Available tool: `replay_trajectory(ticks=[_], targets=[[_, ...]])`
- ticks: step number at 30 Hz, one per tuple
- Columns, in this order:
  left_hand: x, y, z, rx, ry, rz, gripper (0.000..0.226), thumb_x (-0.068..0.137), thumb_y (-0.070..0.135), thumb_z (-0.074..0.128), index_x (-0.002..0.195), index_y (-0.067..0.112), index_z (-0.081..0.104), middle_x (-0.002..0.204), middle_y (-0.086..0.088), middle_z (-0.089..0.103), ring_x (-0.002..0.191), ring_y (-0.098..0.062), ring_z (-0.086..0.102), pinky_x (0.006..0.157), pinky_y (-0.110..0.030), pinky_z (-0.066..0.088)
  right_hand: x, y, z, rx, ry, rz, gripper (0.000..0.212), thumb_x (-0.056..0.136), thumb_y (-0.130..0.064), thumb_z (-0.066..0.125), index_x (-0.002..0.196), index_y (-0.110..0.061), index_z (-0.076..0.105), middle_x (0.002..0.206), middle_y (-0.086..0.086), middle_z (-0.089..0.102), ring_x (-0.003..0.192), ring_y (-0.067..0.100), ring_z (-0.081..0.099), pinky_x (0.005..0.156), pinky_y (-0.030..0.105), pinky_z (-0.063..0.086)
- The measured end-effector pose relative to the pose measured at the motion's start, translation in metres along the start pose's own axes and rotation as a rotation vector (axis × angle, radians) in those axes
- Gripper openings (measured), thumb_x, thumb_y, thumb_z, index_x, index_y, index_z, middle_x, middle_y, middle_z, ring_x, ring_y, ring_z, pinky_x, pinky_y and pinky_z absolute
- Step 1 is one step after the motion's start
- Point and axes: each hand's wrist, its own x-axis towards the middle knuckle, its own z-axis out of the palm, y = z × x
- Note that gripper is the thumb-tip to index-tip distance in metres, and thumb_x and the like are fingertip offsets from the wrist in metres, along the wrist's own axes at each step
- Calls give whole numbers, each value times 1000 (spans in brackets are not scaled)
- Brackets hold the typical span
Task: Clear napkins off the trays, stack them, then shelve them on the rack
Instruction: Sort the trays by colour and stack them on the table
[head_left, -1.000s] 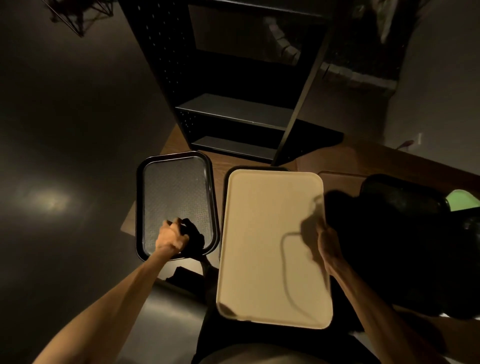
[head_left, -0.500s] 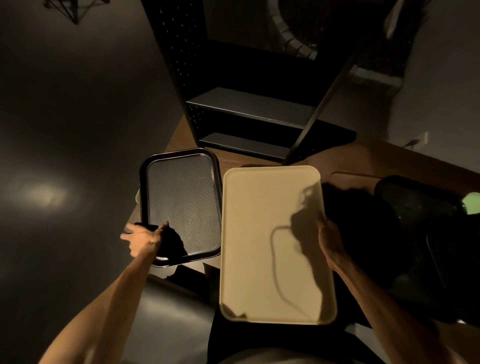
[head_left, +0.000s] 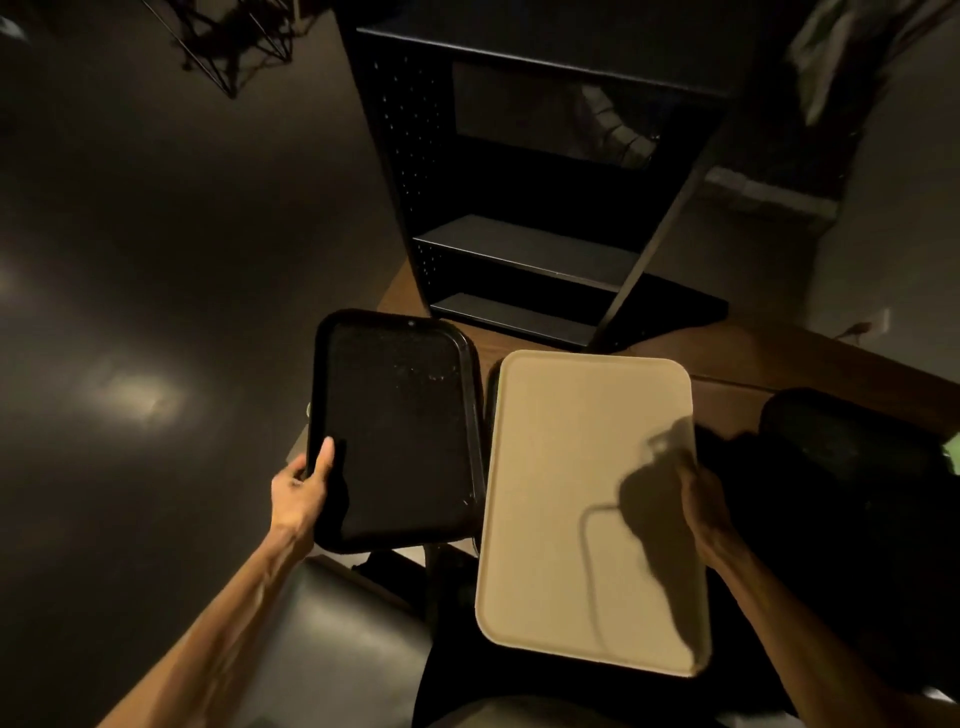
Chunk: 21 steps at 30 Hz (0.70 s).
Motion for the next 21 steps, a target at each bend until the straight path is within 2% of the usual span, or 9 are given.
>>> replay_trajectory(ticks=[2, 4, 7, 9, 11, 14, 16, 18, 21], targets=[[-10, -4, -1, -13, -17, -36, 59, 71, 67, 68, 85, 10, 68, 61, -7, 53, 49, -20, 49, 48, -26, 43, -14, -21, -13, 15, 20, 52, 43, 104, -26, 45, 117, 11, 62, 116, 22, 65, 113, 36, 59, 98, 43, 46], [-22, -8, 7, -4, -65, -47, 55, 73, 66, 68, 87, 14, 69, 53, -4, 47, 39, -17, 43, 42, -22, 37, -16, -25, -29, 31, 20, 74, 38, 104, -21, 46, 115, 11, 64, 111, 23, 65, 109, 36, 59, 88, 38, 43], [-37, -17, 32, 32, -120, -64, 51, 71, 67, 68, 83, 17, 65, 48, -1, 42, 35, -15, 36, 40, -18, 31, -14, -22, -54, 59, 38, 81, 32, 102, -15, 48, 117, 9, 64, 109, 17, 64, 118, 37, 57, 88, 34, 41], [-47, -25, 56, 63, -155, -91, 53, 65, 72, 69, 75, 21, 62, 50, -2, 41, 37, -15, 36, 43, -21, 30, -16, -19, -71, 89, 64, 74, 30, 102, -15, 49, 117, 6, 65, 106, 10, 61, 115, 32, 57, 88, 33, 40], [-57, -33, 82, 85, -189, -101, 50, 68, 71, 67, 76, 22, 67, 52, -2, 40, 40, -15, 35, 46, -23, 28, -17, -9, -89, 121, 104, 87, 29, 103, -22, 49, 113, 0, 66, 103, 9, 60, 109, 28, 57, 87, 33, 40], [-71, -38, 121, 86, -262, -137, 51, 71, 67, 68, 78, 17, 72, 53, -2, 47, 42, -15, 42, 45, -22, 34, -19, 12, -111, 115, 146, 129, 39, 104, -28, 46, 102, 4, 67, 94, 15, 64, 106, 35, 59, 80, 38, 46], [-78, -45, 141, 109, -296, -153, 41, 79, 54, 70, 70, 14, 69, 51, 1, 58, 43, -14, 53, 43, -21, 42, -19, 24, -123, 122, 184, 148, 42, 104, -24, 44, 112, 14, 62, 109, 30, 64, 115, 45, 57, 90, 48, 46], [-81, -52, 154, 136, -295, -120, 33, 81, 43, 73, 71, 12, 66, 58, -1, 63, 52, -18, 60, 50, -24, 49, -22, 30, -135, 126, 213, 136, 41, 104, -18, 44, 125, 16, 55, 127, 34, 58, 124, 45, 52, 101, 49, 42], [-68, -62, 166, 271, -285, -66, 26, 81, 32, 76, 92, 10, 69, 86, -7, 72, 82, -28, 69, 79, -36, 57, -26, 41, -147, 131, 237, 113, 42, 104, -20, 45, 129, 13, 53, 132, 29, 56, 130, 40, 50, 107, 45, 39]])
